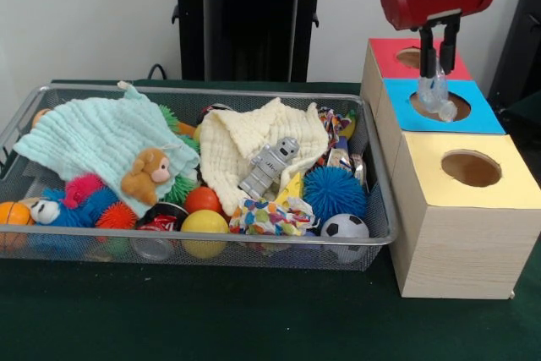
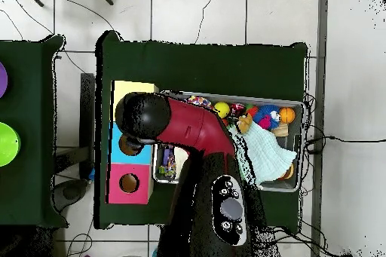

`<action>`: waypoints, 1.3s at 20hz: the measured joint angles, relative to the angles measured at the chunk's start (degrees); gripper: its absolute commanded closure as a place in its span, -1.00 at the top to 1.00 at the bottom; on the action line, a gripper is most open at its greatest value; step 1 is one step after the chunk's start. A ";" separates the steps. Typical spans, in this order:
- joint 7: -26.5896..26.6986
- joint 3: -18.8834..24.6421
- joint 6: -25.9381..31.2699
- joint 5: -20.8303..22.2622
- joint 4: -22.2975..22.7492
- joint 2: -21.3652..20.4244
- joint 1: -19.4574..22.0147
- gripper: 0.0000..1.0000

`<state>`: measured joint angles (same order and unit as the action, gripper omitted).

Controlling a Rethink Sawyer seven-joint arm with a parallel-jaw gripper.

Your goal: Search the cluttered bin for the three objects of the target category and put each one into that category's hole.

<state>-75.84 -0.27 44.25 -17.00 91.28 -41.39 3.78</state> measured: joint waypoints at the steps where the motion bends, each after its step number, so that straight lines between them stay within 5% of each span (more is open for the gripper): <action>1: 0.00 0.40 -0.39 -0.28 0.21 0.05 0.22 -1.00; 26: 0.00 1.52 -0.26 -0.88 -2.12 5.17 0.77 -1.00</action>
<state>-75.84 1.25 43.99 -17.88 89.16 -36.22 4.55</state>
